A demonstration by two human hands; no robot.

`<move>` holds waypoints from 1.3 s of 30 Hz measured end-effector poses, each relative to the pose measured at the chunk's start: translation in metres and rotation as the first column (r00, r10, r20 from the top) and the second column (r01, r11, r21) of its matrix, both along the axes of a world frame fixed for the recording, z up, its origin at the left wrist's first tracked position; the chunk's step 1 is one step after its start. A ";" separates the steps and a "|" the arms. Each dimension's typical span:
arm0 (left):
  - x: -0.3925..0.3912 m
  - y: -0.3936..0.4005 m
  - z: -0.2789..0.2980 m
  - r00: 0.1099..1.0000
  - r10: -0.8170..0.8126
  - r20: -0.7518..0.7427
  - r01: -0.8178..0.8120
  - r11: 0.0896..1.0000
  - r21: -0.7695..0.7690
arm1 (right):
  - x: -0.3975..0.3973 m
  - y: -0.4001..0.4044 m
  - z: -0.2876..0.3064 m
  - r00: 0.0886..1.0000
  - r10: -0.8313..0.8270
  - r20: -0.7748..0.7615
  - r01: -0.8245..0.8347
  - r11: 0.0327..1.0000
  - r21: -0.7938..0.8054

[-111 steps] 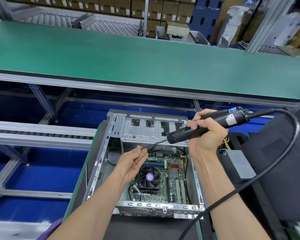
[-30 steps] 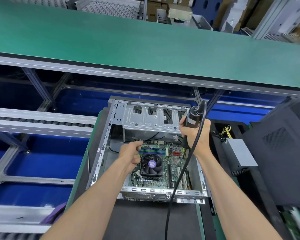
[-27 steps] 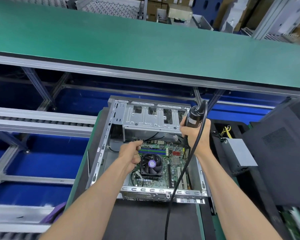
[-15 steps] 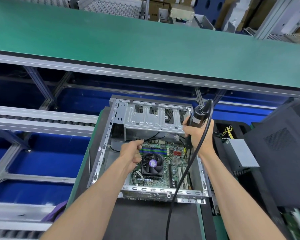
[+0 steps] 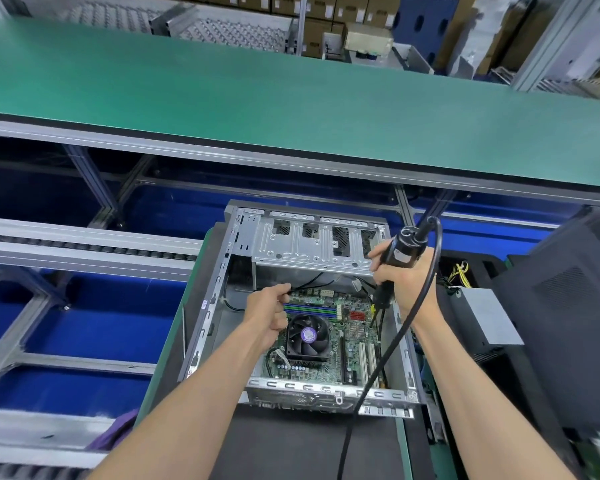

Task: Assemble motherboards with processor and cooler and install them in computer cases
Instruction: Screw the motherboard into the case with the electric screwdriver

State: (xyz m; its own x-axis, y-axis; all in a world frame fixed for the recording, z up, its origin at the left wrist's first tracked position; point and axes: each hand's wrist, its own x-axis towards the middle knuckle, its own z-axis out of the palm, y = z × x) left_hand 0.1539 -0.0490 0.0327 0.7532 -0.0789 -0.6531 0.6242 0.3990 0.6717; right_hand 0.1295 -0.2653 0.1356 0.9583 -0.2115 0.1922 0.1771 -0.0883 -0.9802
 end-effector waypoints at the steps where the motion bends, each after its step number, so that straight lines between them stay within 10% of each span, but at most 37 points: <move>1: 0.000 0.000 0.001 1.000 0.014 -0.003 -0.014 0.999 -0.035 | -0.002 0.001 0.003 0.999 -0.009 0.035 0.009 1.000 0.027; 13: 0.000 0.007 0.005 0.984 0.172 -0.047 -0.172 0.852 -0.495 | 0.000 0.030 0.055 0.975 -0.147 0.166 -0.007 0.727 0.687; 39: -0.002 0.006 0.012 0.998 0.023 0.057 0.012 0.843 -0.538 | -0.004 0.031 0.046 0.988 -0.136 0.071 0.023 0.588 0.809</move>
State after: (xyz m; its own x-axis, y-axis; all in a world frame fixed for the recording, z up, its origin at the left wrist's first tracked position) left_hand 0.1522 -0.0432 0.0443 0.7904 -0.4004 -0.4637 0.5870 0.7116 0.3861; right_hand 0.1252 -0.2347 0.1815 0.9130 -0.4078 0.0092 0.3216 0.7057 -0.6313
